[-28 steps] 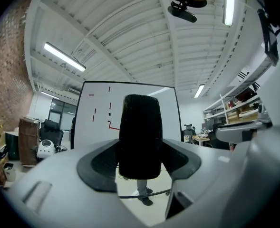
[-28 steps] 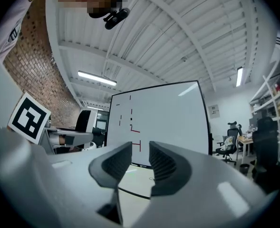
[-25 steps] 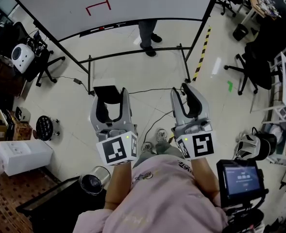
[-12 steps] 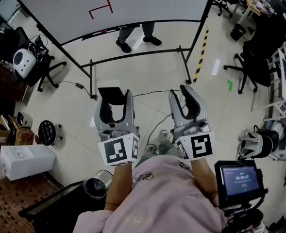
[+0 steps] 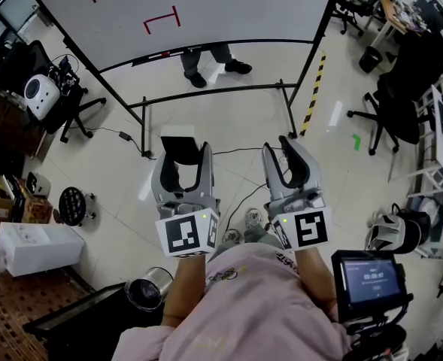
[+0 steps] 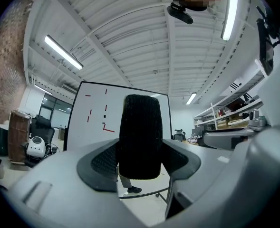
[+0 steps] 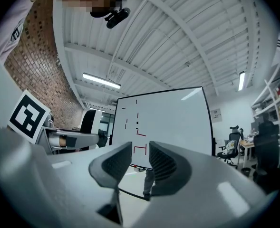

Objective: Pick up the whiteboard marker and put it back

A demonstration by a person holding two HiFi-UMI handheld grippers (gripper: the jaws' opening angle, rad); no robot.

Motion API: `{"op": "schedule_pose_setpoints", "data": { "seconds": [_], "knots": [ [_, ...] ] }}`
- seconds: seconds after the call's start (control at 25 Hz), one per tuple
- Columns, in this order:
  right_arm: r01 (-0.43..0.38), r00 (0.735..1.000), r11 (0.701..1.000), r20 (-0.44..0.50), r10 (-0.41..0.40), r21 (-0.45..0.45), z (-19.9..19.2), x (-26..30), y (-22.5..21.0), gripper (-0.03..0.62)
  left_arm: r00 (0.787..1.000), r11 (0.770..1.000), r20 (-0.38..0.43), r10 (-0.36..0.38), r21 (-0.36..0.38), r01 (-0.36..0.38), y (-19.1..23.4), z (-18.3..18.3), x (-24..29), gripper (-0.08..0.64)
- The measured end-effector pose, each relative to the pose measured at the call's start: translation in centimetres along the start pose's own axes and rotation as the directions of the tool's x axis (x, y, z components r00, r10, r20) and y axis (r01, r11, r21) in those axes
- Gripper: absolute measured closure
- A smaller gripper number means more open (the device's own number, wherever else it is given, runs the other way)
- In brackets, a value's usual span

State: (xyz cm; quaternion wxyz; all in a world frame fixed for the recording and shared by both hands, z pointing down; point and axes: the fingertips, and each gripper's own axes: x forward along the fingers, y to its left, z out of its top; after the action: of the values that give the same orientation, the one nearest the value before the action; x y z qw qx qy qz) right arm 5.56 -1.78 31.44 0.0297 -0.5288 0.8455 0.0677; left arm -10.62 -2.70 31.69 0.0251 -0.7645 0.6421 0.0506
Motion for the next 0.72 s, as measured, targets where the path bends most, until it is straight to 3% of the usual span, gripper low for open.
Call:
{"op": "schedule_pose_setpoints", "data": {
  "seconds": [0.44,0.72],
  "knots": [
    [0.000,1.000,1.000,0.000,0.000,0.027,-0.4,-0.7,-1.5,0.477,1.000,1.000,0.031,0.006,-0.024,-0.006,-1.4,0.9,-0.1,0.287],
    [0.004,1.000,0.999,-0.003,-0.004,0.047,-1.5,1.2,-7.0,0.477,1.000,1.000,0.017,0.005,-0.012,-0.005,-3.9,0.4,5.2,0.288]
  ]
}}
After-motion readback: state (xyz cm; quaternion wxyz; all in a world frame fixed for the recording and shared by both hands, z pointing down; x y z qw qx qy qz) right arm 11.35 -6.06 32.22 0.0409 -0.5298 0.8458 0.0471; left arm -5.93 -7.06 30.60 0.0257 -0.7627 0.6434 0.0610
